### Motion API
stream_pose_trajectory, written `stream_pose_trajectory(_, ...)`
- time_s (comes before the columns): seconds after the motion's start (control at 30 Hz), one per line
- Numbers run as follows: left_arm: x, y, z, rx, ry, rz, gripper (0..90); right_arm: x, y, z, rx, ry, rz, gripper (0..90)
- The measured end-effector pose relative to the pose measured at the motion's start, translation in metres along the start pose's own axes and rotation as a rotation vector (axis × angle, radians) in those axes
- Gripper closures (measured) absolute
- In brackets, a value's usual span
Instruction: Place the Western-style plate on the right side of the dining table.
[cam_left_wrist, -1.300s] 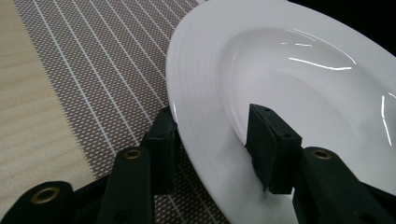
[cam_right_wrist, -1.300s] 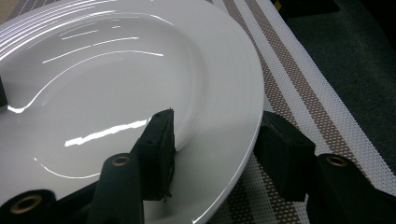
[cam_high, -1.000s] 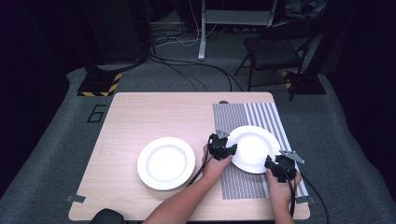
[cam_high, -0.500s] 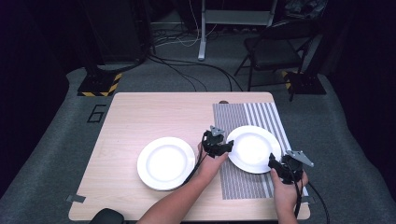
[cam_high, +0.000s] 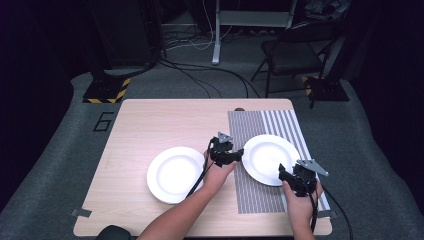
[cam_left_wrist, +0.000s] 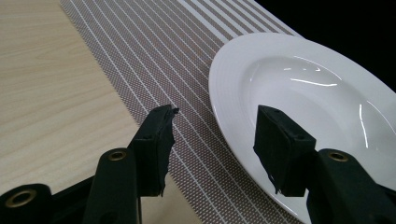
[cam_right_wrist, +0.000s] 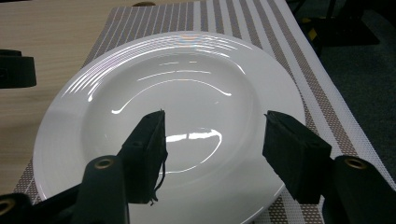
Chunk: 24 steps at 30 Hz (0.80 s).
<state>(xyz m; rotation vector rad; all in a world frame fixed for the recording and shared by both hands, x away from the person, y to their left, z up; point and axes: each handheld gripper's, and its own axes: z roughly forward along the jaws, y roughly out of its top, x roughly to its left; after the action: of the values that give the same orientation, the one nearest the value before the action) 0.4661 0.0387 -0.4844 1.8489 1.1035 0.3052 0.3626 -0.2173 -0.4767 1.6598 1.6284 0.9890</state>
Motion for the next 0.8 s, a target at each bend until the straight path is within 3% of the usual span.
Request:
stream_pose_trajectory(0.53, 0.016, 0.006, -0.026, 0.03, -0.017, 0.033, 45.5, 0.023, 0.007, 0.0, -0.004, 0.069, -0.057, 37.6)
stream_pose_trajectory(0.8, 0.027, 0.007, -0.043, 0.016, -0.014, -0.003, 45.5, 0.036, 0.013, -0.003, -0.023, 0.104, -0.09, 37.7)
